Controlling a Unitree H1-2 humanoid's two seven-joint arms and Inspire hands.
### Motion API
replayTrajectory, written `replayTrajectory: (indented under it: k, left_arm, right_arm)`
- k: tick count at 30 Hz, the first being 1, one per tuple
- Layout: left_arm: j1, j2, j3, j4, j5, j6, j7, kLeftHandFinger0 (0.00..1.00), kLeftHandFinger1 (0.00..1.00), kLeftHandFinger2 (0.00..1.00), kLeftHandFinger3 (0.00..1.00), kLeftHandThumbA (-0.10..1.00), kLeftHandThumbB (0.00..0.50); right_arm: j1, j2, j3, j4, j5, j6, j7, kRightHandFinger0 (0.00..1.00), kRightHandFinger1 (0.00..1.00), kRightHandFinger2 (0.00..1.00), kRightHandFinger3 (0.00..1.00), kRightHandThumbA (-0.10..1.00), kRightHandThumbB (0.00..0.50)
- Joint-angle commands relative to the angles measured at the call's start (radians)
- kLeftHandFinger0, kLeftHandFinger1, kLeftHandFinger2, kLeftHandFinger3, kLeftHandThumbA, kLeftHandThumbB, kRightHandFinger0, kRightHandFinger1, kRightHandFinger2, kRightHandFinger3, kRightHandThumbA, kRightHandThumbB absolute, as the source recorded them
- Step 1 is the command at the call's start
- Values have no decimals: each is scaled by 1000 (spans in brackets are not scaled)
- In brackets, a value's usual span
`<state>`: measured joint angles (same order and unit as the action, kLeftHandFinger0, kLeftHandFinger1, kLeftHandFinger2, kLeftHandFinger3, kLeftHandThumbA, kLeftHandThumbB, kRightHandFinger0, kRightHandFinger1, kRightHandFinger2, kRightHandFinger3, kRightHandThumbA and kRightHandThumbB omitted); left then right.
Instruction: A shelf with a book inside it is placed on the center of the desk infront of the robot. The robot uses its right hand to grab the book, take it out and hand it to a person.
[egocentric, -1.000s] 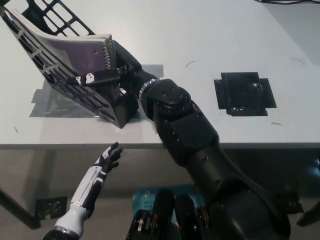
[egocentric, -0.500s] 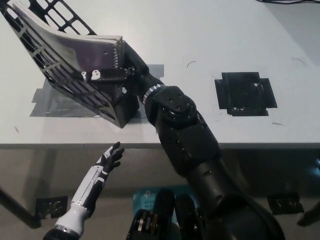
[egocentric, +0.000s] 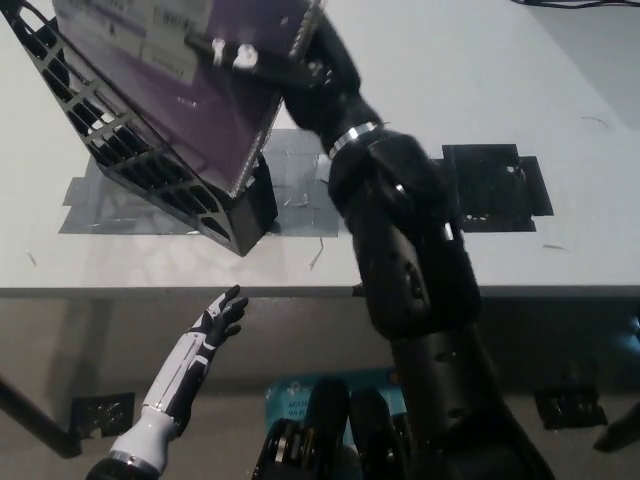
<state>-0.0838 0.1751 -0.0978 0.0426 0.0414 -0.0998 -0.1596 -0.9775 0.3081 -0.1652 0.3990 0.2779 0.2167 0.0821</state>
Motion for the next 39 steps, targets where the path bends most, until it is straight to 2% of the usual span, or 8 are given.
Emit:
replayTrajectory:
  k: [1, 4, 7, 9, 18, 27, 36, 39]
  left_arm:
    - [6, 9, 1, -16, -15, -35, -18, 1000, 1000, 1000, 1000, 1000, 254]
    - [10, 2, 4, -25, -22, -19, -15, 1000, 1000, 1000, 1000, 1000, 281]
    - [9, 4, 4, -21, -21, -28, -15, 1000, 1000, 1000, 1000, 1000, 252]
    - [9, 6, 3, -18, -20, -32, -17, 1000, 1000, 1000, 1000, 1000, 262]
    - [33, 9, 11, -23, -25, -27, -13, 1000, 1000, 1000, 1000, 1000, 273]
    - [54, 8, 14, -27, -25, -23, -10, 1000, 1000, 1000, 1000, 1000, 263]
    - [57, 4, 15, -26, -30, -18, -12, 1000, 1000, 1000, 1000, 1000, 276]
    - [65, 2, 15, -30, -30, -17, -10, 1000, 1000, 1000, 1000, 1000, 272]
  right_arm:
    - [-148, 72, -59, -296, 318, 93, -99, 0, 0, 0, 0, 987, 97]
    - [-158, 72, -98, -316, 387, 110, -132, 0, 0, 0, 0, 985, 124]
    - [-163, 72, -136, -337, 432, 113, -165, 0, 0, 0, 0, 955, 132]
    - [-167, 68, -187, -361, 465, 126, -178, 0, 0, 0, 0, 1000, 125]
    - [-126, -15, -380, -384, 661, 186, -281, 0, 0, 0, 0, 1000, 79]
    - [-18, -27, -493, -269, 703, 209, -311, 0, 0, 0, 0, 1000, 51]
    - [24, -70, -600, 135, 636, 122, -313, 0, 0, 0, 0, 1000, 27]
    - [21, -97, -620, 295, 619, 82, -267, 0, 0, 29, 91, 1000, 23]
